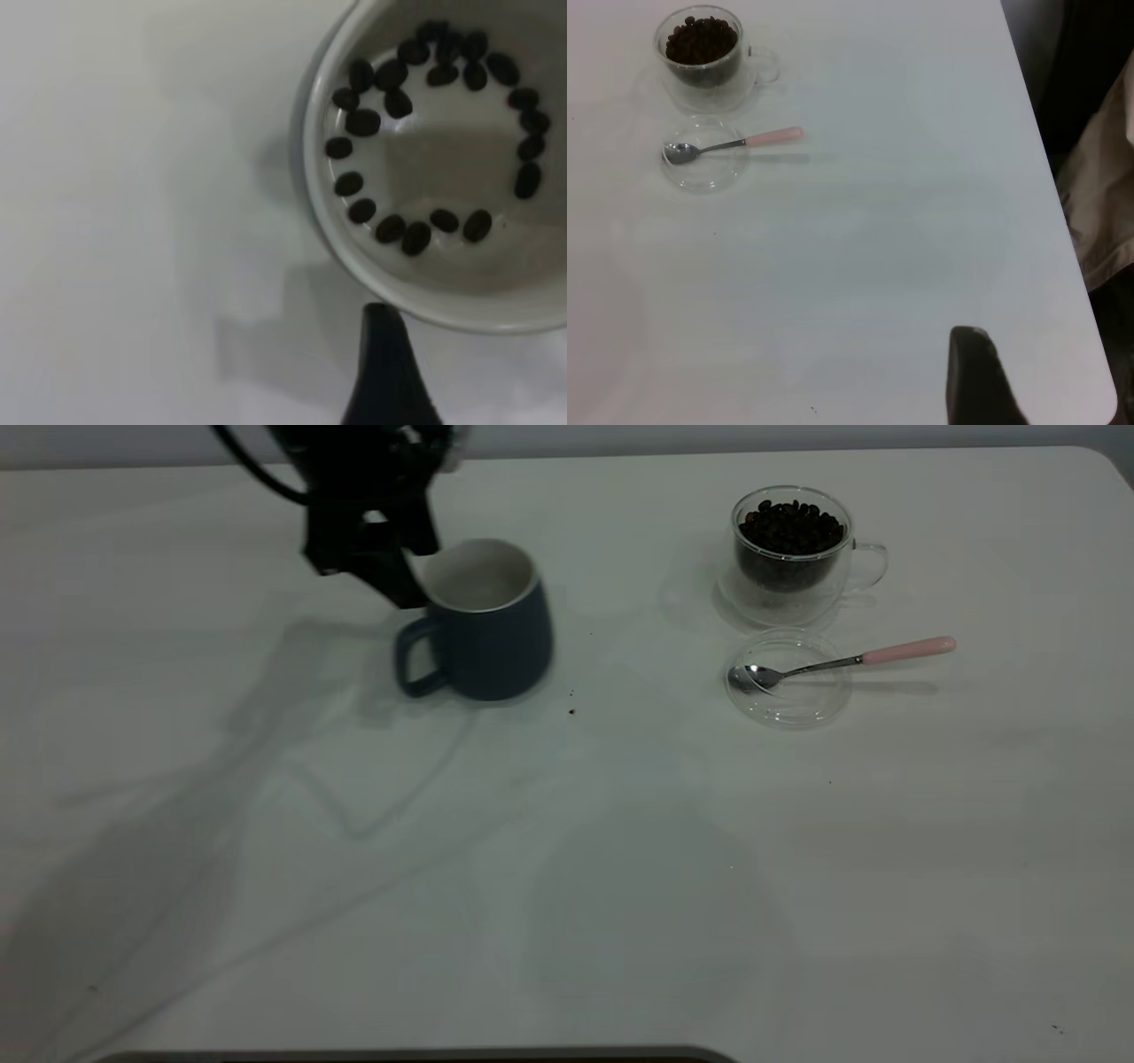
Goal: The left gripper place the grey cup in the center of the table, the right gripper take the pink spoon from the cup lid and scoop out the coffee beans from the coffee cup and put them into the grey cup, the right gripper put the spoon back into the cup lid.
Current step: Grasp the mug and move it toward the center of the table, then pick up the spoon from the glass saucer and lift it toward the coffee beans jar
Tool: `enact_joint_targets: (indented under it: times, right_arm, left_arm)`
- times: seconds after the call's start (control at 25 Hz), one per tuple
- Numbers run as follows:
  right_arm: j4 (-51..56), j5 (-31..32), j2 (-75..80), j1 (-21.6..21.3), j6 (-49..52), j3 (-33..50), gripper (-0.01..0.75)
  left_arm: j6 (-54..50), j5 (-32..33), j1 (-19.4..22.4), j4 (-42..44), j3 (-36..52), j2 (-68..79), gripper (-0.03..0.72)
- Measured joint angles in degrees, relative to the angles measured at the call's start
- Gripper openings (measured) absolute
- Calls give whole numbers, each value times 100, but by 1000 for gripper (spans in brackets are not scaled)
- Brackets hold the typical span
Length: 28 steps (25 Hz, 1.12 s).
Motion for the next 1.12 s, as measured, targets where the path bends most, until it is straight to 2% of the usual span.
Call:
enact_joint_targets:
  times: [0.28,0.44,0.6,0.76,1.0,1.12]
  right_arm:
    - [0,0,0,0,0,0,427]
    - [0,0,0,0,0,0,427]
    - [0,0,0,0,0,0,427]
    - [0,0,0,0,0,0,427]
    - [0,0,0,0,0,0,427]
    - [0,0,0,0,0,0,427]
  left_arm:
    - [-47,-84,-147,-79,0,74,565]
    - [-259,123,-130,234,0,74,565]
    - [-1325,804,-13,1293,0,-59,565]
    - [-2974,1552,158,2261,0,-483,565]
    - [-4895,2720,226,2434,0,-1453,565]
    - [-5515,2827,227,2292,0,-1966,565]
